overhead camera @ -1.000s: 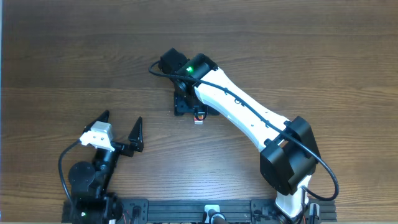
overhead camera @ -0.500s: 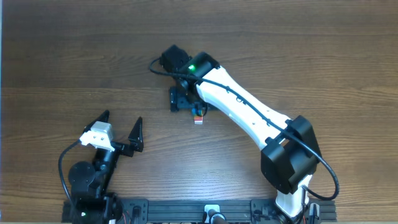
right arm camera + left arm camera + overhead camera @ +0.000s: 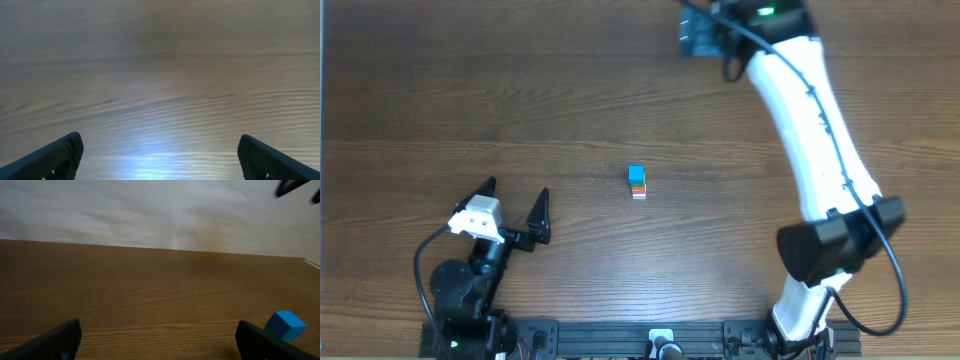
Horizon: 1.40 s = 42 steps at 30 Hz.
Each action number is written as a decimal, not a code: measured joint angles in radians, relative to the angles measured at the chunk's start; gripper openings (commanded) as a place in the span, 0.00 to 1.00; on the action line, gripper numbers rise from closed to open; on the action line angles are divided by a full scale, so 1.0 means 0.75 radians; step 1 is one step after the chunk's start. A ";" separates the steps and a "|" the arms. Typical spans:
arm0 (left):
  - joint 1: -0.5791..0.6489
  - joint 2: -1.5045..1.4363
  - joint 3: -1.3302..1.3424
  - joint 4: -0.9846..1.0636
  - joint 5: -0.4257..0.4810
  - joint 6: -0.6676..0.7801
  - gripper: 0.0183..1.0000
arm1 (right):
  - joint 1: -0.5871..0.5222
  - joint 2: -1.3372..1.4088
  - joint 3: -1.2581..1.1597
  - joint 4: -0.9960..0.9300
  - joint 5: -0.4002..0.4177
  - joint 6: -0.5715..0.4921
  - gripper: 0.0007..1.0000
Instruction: Stack Cubes
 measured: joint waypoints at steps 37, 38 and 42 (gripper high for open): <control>0.000 0.000 0.000 0.000 0.001 0.000 1.00 | -0.502 -1.875 -1.451 0.743 -0.165 -0.326 0.99; 0.000 0.000 0.000 0.000 0.001 0.000 1.00 | -0.502 -1.920 -1.487 0.759 -0.183 -0.328 0.99; 0.000 0.000 0.000 0.001 0.000 0.000 1.00 | -0.504 -2.165 -1.693 0.843 -0.275 -0.329 0.99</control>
